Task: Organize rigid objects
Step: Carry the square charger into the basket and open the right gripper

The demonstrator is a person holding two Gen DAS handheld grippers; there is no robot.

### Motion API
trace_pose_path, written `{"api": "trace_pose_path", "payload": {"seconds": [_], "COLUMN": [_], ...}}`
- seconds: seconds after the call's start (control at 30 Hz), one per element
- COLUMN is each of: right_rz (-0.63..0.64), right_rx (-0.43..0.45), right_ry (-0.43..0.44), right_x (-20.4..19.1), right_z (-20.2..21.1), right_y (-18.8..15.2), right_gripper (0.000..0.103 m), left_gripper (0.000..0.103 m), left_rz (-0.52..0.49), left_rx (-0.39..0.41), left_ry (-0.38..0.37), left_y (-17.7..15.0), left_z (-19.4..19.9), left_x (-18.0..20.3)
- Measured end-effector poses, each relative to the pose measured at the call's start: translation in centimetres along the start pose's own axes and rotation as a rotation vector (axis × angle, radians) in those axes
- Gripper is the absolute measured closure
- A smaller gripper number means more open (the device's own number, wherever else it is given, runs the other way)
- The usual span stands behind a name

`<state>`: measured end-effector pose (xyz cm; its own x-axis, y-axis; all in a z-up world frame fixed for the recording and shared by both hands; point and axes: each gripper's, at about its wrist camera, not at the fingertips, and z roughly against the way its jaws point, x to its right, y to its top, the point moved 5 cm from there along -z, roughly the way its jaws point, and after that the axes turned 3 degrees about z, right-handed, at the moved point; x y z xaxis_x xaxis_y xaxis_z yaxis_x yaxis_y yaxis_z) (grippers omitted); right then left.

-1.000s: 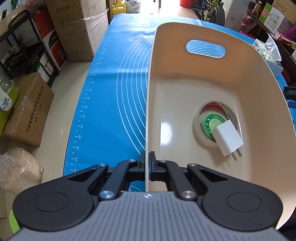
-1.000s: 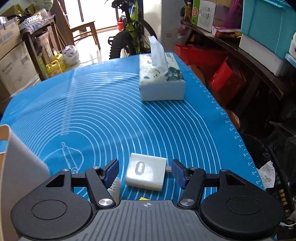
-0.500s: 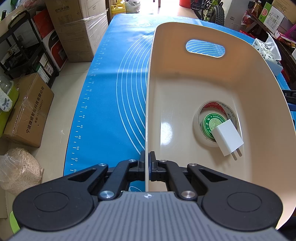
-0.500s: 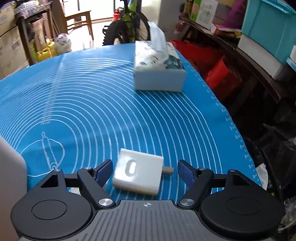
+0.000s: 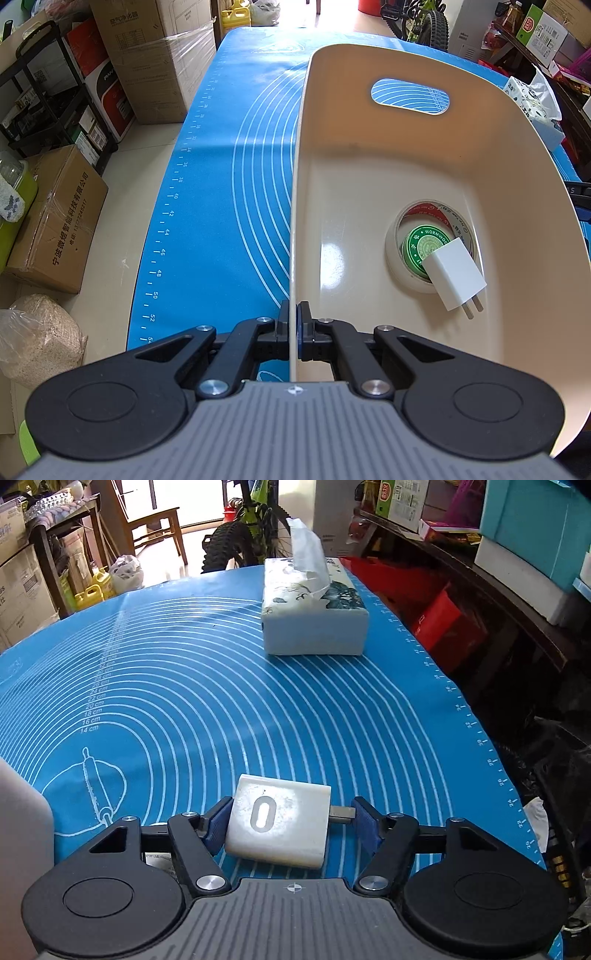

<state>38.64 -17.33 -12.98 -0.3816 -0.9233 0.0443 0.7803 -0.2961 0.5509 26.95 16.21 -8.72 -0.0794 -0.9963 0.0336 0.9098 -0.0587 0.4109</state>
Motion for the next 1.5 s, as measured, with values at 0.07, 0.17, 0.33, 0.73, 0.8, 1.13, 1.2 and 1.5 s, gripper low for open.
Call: {"api": "trace_pose_path", "payload": {"seconds": [0.07,0.17,0.33,0.73,0.8,1.13,1.2,1.5], "right_rz": [-0.001,0.004,0.020,0.137,0.189,0.432,0.458,0.547], "right_rx": [0.022,0.065,0.137,0.315,0.312,0.230,0.209,0.075], "right_ry": [-0.004,0.005,0.056,0.278,0.320,0.394,0.384,0.340], "right_x": [0.2,0.2,-0.7,-7.3,-9.4,-18.0,-18.9,-21.8], "right_z": [0.8,2.6,6.5,16.9,17.6,17.5,17.0,13.5], "right_y": [0.3,0.8,1.4,1.0,0.3,-3.9,-4.5,-6.2], "right_gripper": [0.033,0.033,0.033,0.033,0.033,0.033,0.033,0.033], "left_gripper": [0.099,0.099,0.100,0.100,0.100,0.100,0.100,0.100], "left_rz": [0.000,0.002,0.002,0.001,-0.001,0.000,-0.001,-0.004], "left_rx": [0.000,-0.001,-0.001,-0.001,-0.001,0.000,0.000,0.001], "left_ry": [0.000,-0.001,0.000,0.000,0.000,0.000,0.001,0.000], "left_y": [0.0,0.0,-0.1,0.0,-0.1,-0.1,-0.1,-0.1], "left_z": [0.0,0.0,0.0,0.0,0.0,0.0,0.0,0.0], "left_x": [0.0,0.0,0.0,0.0,0.0,-0.1,-0.1,-0.1]}}
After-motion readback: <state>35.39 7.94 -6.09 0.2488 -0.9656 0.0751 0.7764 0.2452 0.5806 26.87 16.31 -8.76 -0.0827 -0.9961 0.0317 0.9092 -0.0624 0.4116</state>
